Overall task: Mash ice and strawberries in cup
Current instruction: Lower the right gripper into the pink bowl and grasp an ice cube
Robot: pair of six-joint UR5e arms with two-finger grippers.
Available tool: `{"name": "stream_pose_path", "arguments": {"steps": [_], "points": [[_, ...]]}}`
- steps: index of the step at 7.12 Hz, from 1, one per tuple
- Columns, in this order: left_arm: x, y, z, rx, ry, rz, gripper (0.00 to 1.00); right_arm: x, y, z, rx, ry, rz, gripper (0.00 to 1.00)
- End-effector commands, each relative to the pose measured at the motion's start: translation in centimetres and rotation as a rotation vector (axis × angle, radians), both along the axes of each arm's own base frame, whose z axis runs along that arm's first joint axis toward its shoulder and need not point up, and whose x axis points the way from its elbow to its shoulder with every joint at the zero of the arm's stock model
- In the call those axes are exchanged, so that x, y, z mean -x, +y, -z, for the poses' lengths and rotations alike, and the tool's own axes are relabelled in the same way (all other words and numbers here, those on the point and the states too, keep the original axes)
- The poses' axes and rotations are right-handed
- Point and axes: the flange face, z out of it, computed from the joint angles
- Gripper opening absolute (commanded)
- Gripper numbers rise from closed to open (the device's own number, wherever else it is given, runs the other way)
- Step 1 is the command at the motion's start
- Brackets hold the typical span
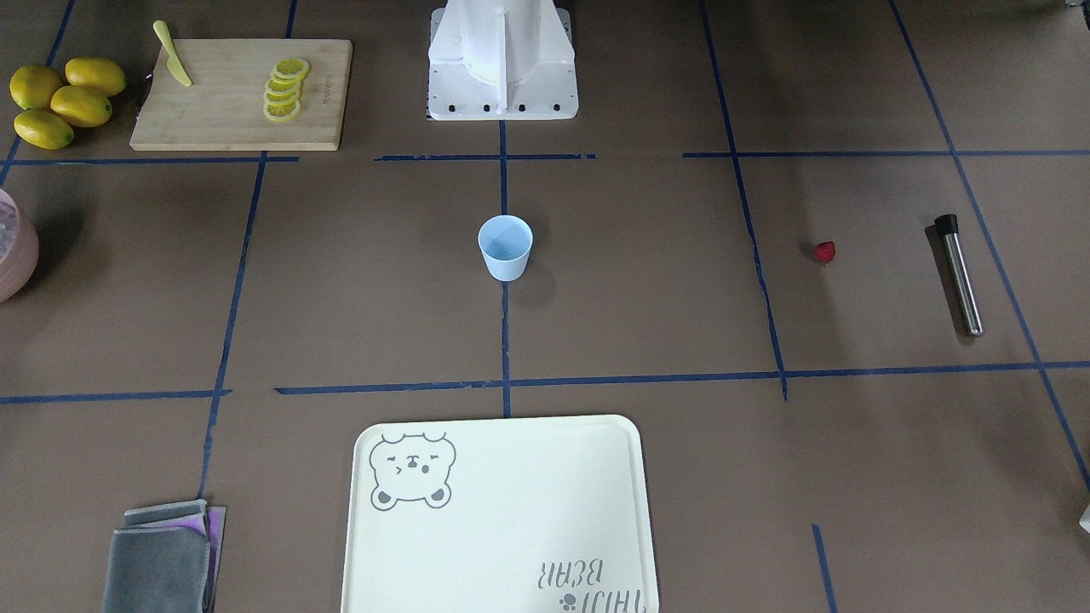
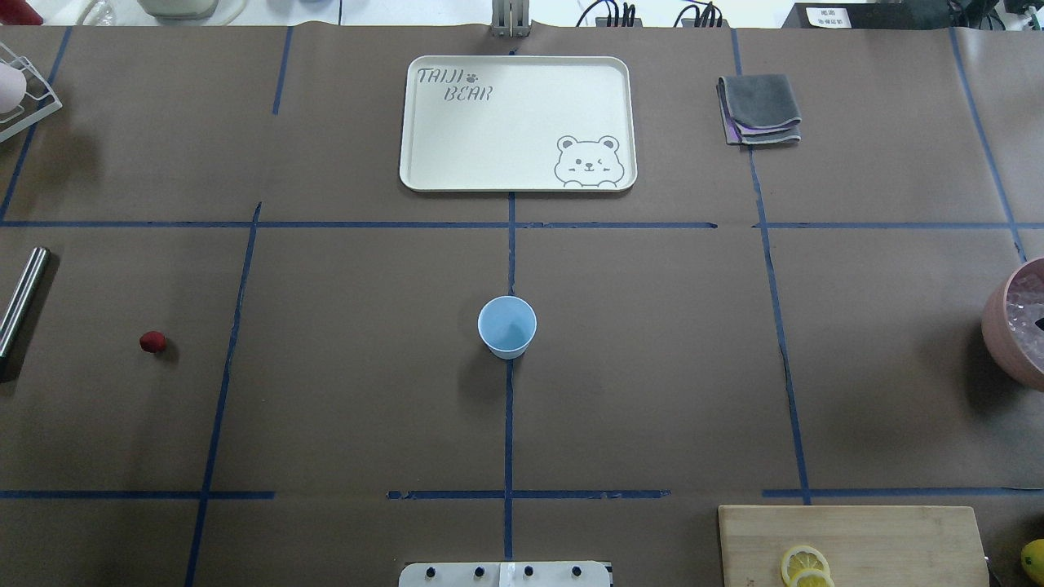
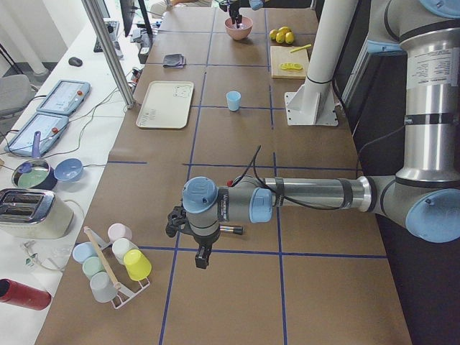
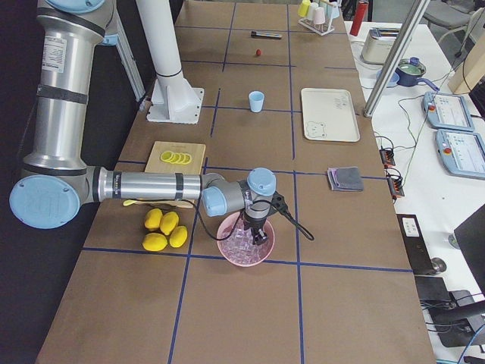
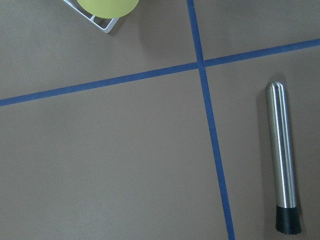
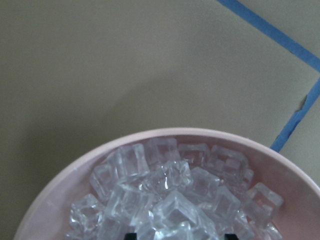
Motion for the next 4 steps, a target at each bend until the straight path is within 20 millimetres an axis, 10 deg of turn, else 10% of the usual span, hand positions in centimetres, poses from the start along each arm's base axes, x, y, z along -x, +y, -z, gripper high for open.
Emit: {"name": "stream_pose_path", "arguments": {"steps": [1,4], "points": [[0.00,0.02,-0.14,0.003,0.000,0.000,1.00,-0.03,0.17,-0.17,-0.020,-0.001,0.029,0.17],[0.00,0.03,-0.22,0.004,0.000,0.000,1.00,-0.17,0.02,0.63,-0.072,-0.011,0.067,0.02]]}}
